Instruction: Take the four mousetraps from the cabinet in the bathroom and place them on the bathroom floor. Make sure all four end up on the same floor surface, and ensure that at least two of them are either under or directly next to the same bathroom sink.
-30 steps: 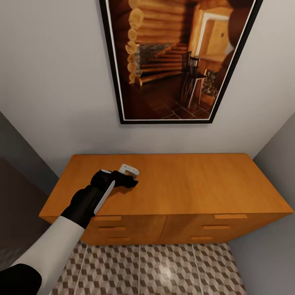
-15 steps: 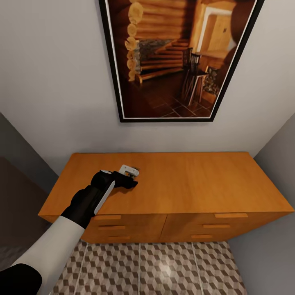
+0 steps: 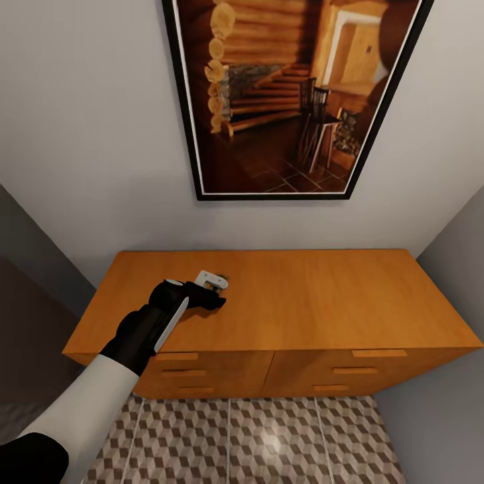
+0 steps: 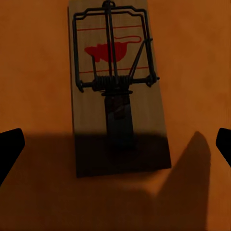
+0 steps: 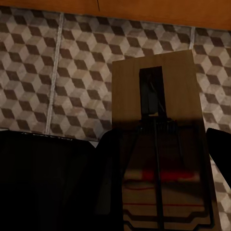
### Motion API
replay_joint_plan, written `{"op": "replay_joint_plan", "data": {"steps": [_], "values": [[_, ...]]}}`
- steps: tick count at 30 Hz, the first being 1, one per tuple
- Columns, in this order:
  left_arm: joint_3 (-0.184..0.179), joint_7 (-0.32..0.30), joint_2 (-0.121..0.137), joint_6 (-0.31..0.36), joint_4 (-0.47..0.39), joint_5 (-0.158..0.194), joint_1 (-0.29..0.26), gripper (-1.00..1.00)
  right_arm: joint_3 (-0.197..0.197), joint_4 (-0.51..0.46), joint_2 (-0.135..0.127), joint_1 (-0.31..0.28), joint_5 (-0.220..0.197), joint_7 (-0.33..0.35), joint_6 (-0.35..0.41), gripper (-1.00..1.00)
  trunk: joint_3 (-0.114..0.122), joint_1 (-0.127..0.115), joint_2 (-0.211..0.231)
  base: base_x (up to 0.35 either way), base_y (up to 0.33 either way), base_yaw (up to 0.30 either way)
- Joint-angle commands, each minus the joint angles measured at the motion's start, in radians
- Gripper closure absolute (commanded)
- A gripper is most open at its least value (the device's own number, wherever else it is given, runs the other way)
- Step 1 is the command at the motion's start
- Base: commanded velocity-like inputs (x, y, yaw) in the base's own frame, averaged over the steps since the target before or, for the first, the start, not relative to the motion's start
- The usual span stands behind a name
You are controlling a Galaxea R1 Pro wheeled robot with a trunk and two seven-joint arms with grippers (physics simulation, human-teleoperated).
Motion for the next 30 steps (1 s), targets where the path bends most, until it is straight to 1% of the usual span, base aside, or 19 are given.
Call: {"op": "replay_joint_plan", "data": {"steps": [1,12,30], "values": [[-0.002,0.002,0.001,0.005,-0.001,0.006,-0.001,-1.0,0.009,0.001,0.0,-0.001,-0.004,-0.005,-0.002,1.0,-0.002,0.001,-0.002,0.0,0.0,0.0],[-0.002,0.005,0.001,0.005,-0.001,0.006,-0.001,-1.0,0.009,0.001,0.0,-0.001,-0.004,-0.004,-0.002,1.0,-0.013,0.001,-0.002,0.0,0.0,0.0],[-0.002,0.005,0.002,0.005,0.009,0.004,-0.001,-1.0,0.01,0.001,0.0,-0.001,-0.004,-0.004,-0.002,1.0,-0.014,0.001,-0.002,0.0,0.0,0.0]]}}
